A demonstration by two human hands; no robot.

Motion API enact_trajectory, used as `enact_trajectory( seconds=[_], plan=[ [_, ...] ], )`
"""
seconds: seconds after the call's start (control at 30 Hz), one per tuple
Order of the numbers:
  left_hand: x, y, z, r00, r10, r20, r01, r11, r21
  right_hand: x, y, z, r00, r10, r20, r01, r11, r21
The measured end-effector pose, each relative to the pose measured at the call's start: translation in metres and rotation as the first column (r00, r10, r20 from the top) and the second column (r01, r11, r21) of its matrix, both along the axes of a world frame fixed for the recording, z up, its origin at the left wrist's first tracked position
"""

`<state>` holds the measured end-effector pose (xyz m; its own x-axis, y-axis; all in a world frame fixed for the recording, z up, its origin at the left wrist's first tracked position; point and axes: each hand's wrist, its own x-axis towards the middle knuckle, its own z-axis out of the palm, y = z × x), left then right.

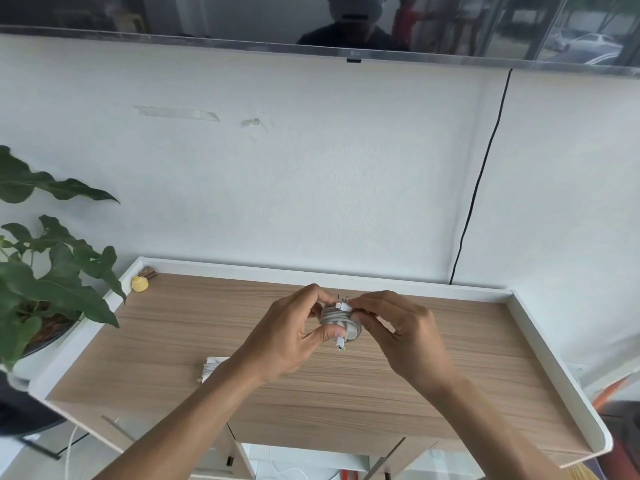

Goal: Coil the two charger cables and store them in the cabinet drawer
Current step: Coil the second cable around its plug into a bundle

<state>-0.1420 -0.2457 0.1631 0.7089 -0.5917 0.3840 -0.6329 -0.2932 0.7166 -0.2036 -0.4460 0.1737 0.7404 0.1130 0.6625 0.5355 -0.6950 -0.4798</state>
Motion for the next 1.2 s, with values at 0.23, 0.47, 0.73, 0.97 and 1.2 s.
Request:
enact_trajectory(
  seconds=[0.23, 0.47, 0.73, 0.97, 1.2],
  plan=[
    [-0.002, 0.0, -0.004, 1.0, -0.009, 0.012, 0.009, 1.0, -0.013, 0.002, -0.006, -0.008, 0.999, 0.053, -0.002, -0.053, 0.982, -0.179],
    [-0.003, -0.005, -0.01, 1.0, 0.005, -0.008, -0.005, 0.999, -0.033, 0.005, -0.007, -0.018, 0.989, -0.012, 0.15, 0.066, 0.93, -0.363],
    [-0.004, -0.005, -0.02, 0.999, 0.013, -0.039, -0.013, 1.0, 0.01, 0.01, -0.015, -0.019, 0.997, 0.067, 0.049, -0.039, 0.9, -0.435],
    [-0.004, -0.007, -0.03, 0.999, 0.022, -0.048, -0.018, 0.998, 0.065, 0.016, -0.011, -0.03, 0.998, 0.04, 0.055, -0.011, 0.896, -0.443],
    [-0.005, -0.009, -0.039, 0.999, 0.05, 0.003, -0.05, 0.991, 0.128, 0.013, -0.007, -0.05, 1.0, -0.022, 0.022, 0.029, 0.919, -0.393]
  ],
)
